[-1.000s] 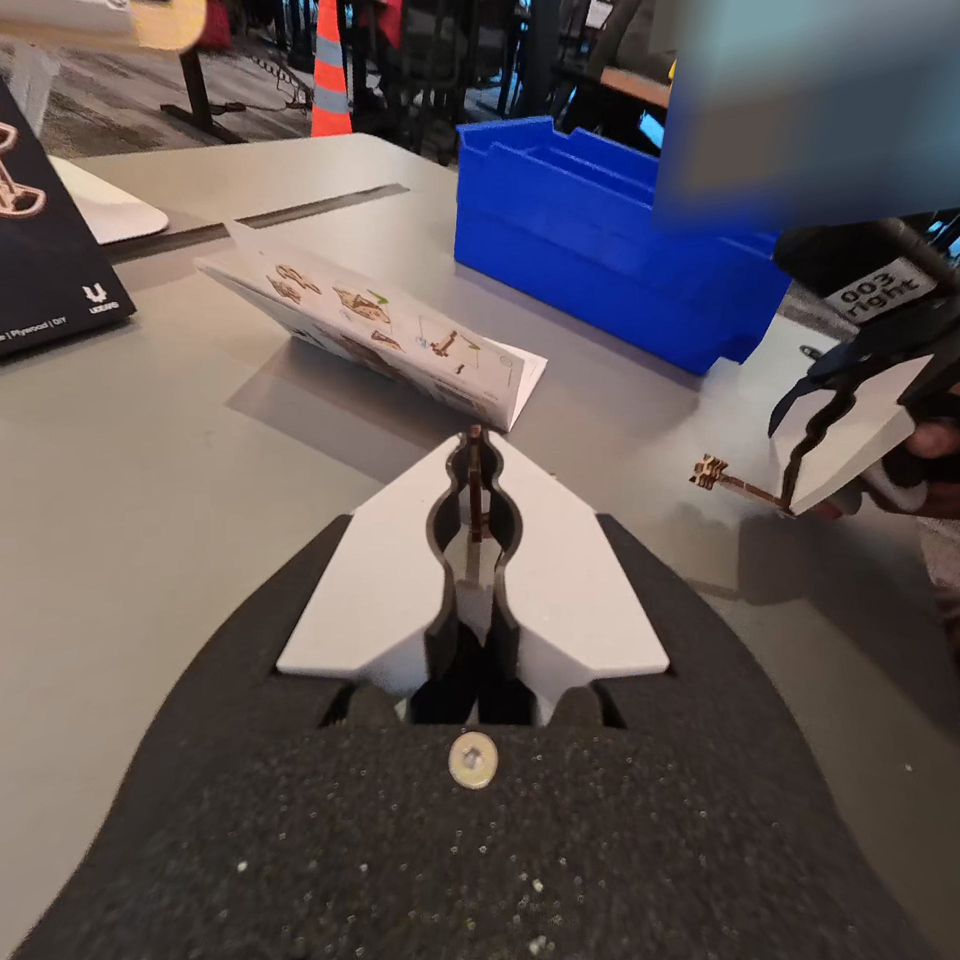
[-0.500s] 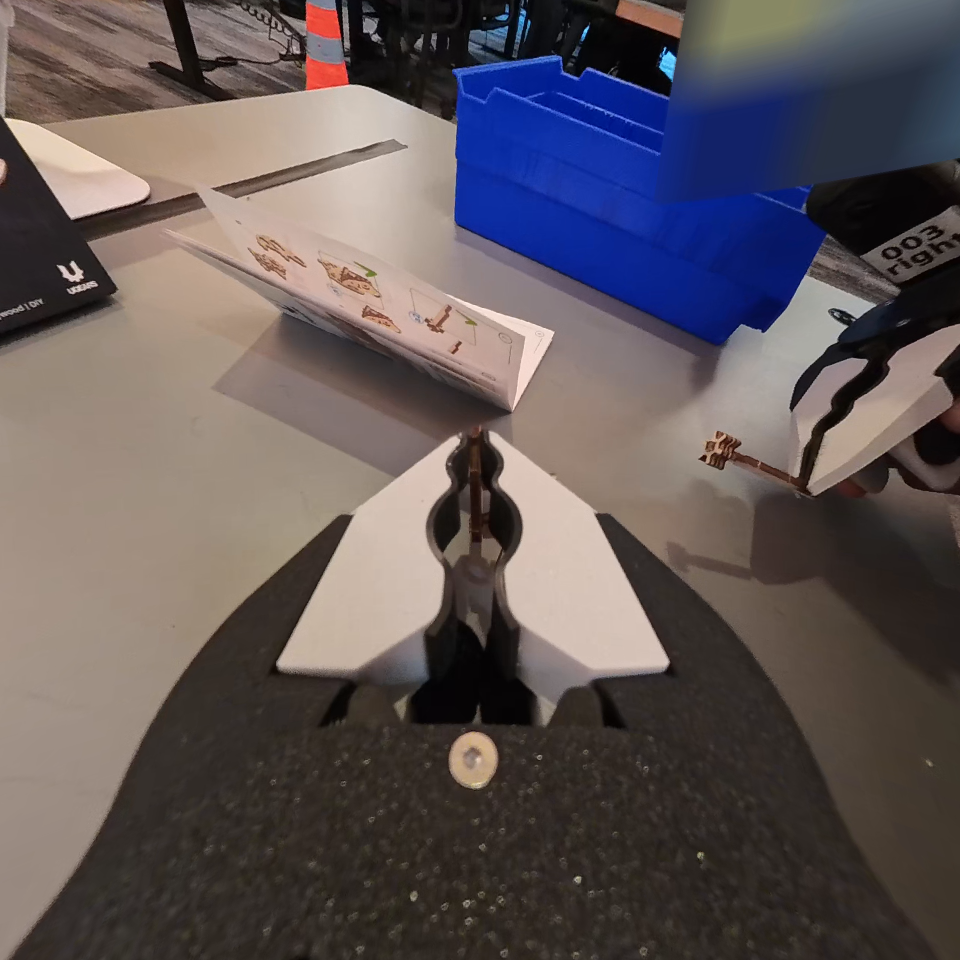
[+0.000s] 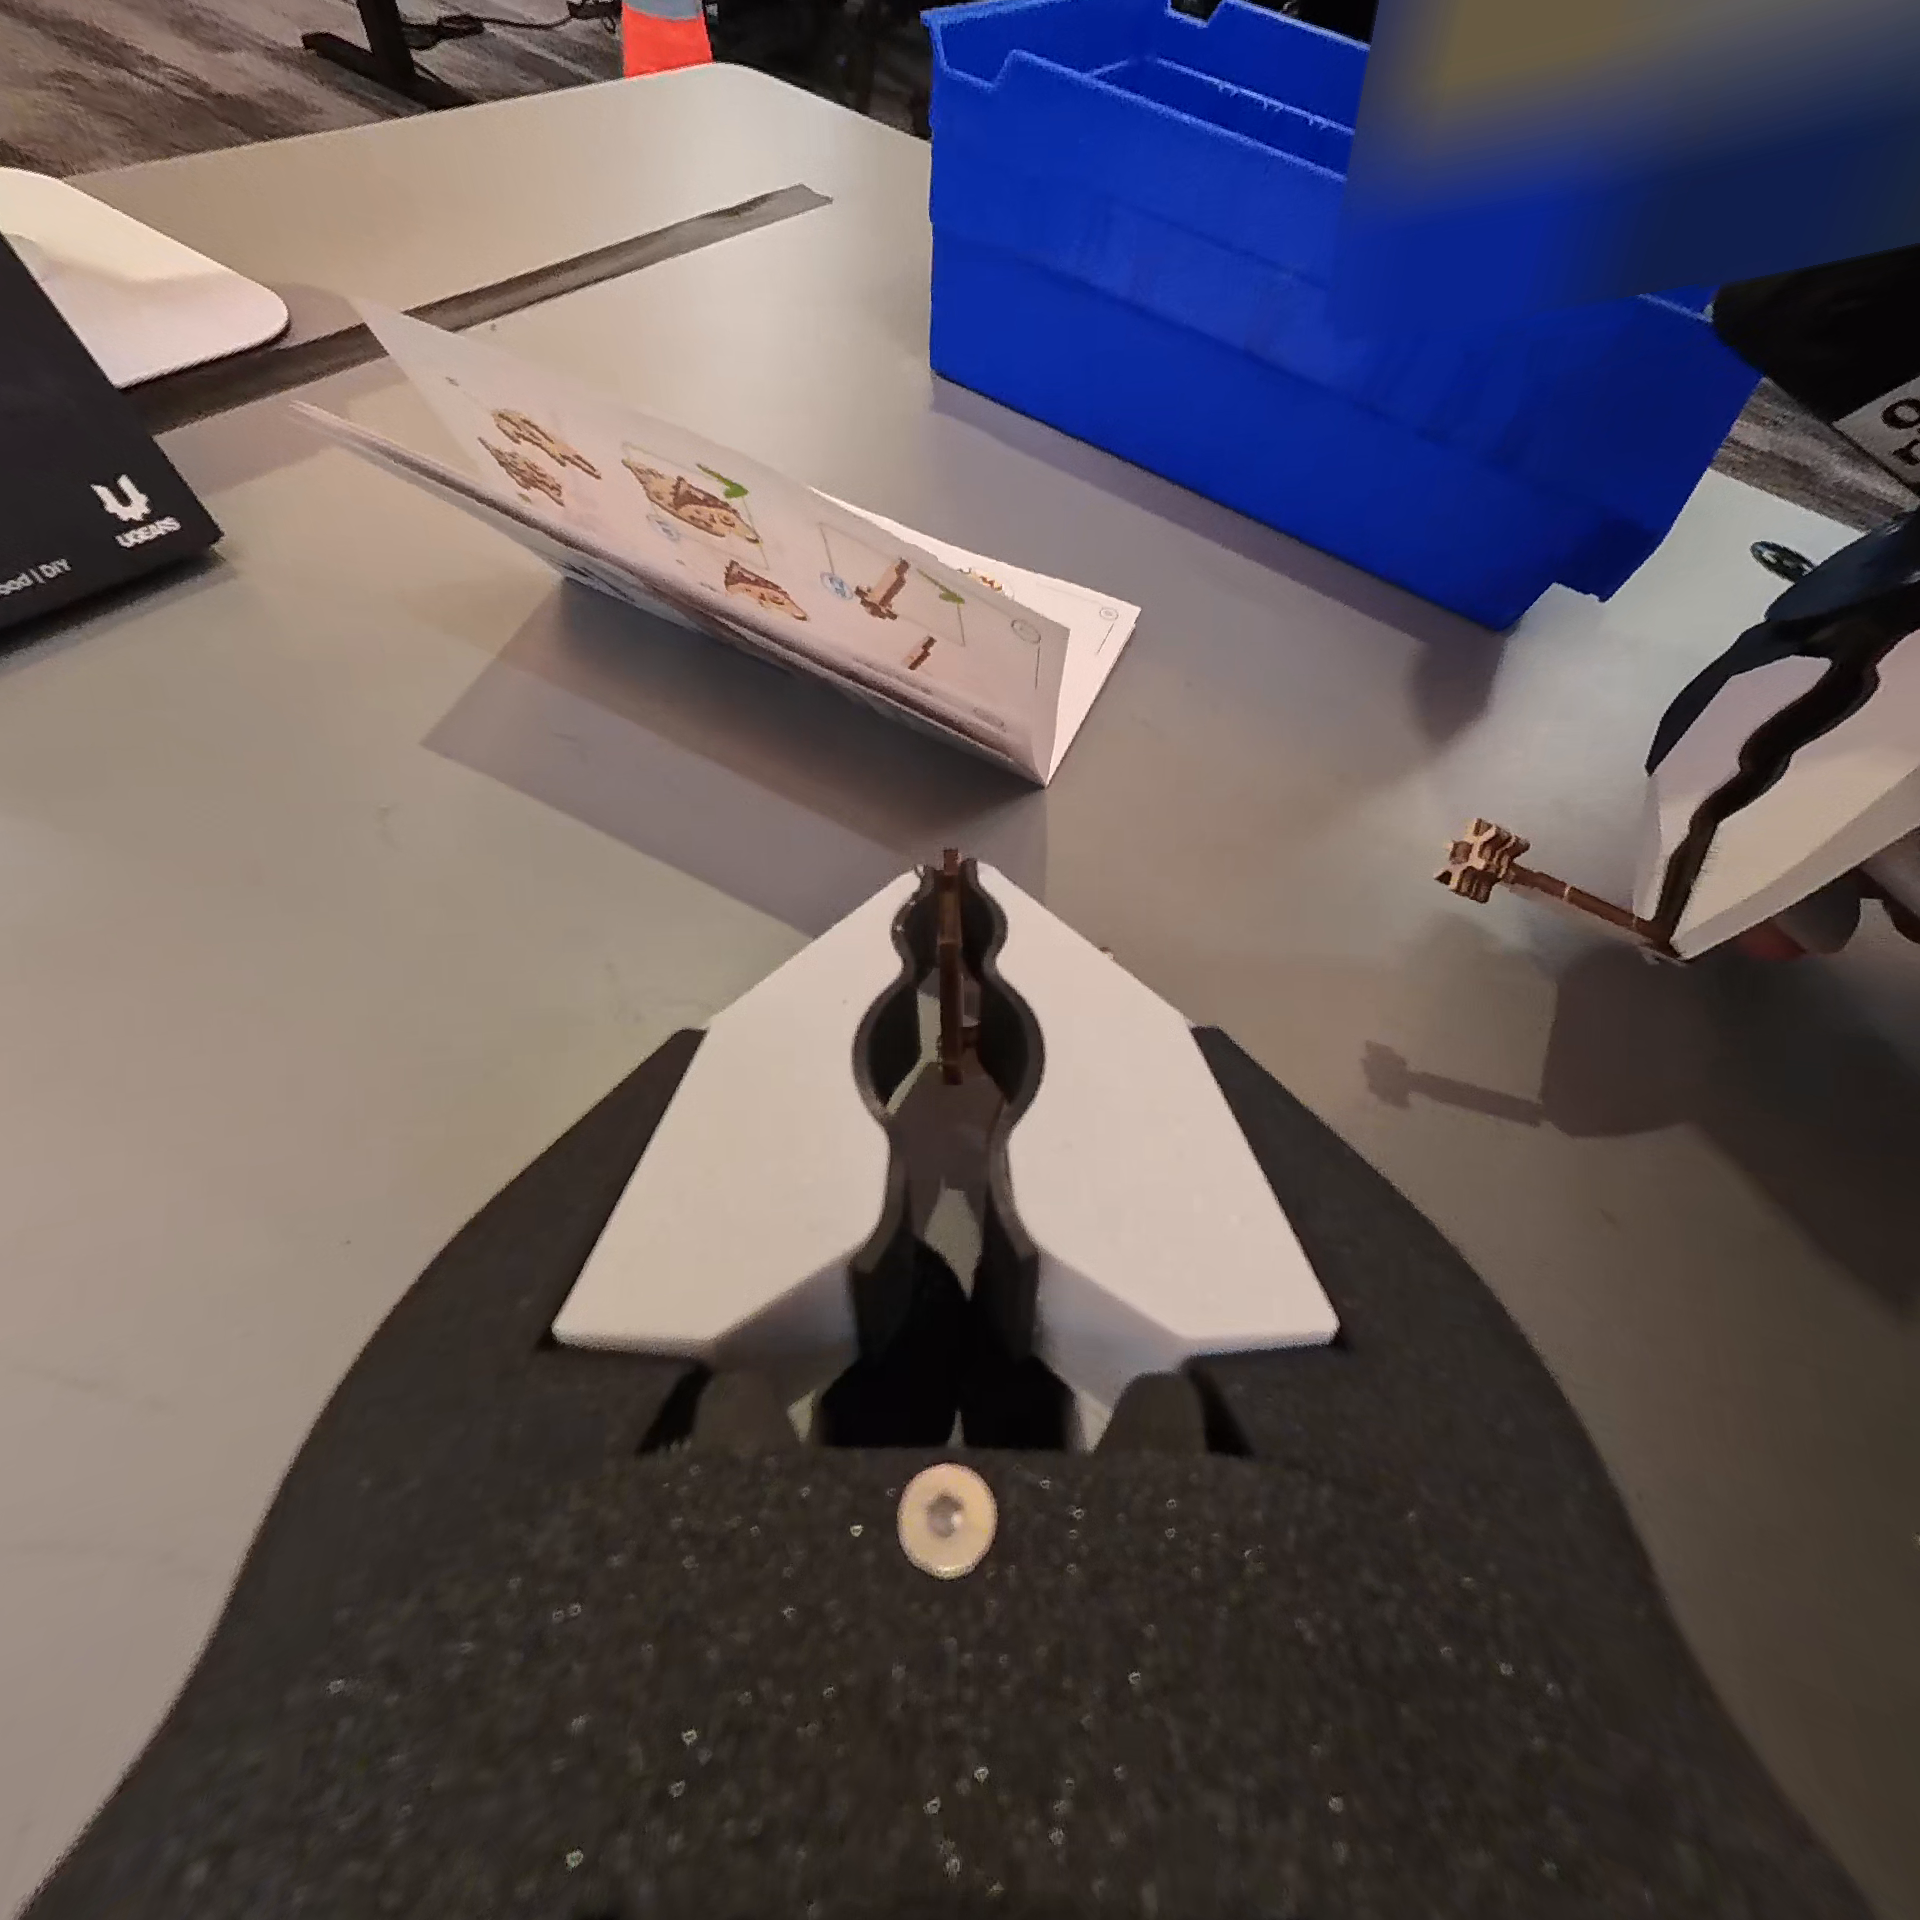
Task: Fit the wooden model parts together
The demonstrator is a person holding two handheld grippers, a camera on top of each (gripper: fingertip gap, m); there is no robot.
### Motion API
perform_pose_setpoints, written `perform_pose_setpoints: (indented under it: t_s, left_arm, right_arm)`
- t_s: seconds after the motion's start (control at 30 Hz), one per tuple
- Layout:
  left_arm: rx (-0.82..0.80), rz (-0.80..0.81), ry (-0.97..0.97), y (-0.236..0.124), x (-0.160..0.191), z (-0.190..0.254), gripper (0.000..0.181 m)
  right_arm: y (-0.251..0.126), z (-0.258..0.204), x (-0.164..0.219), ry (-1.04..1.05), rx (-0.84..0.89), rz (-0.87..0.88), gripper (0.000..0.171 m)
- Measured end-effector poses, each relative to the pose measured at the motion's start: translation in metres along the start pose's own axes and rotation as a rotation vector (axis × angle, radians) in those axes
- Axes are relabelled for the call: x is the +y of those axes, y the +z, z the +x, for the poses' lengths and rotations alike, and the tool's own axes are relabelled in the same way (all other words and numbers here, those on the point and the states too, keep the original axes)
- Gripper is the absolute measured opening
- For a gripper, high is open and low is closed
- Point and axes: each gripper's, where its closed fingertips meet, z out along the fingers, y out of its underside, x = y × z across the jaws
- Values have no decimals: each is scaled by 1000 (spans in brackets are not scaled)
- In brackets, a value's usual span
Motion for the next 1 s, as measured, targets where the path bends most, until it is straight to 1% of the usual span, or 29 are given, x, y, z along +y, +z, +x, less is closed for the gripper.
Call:
perform_pose_setpoints:
  t_s: [1.0]
  left_arm:
    - [-1, -3, -16, 1, 0, -2, 1]
  right_arm:
    - [-1, -1, -1, 4, -5, 7, 1]
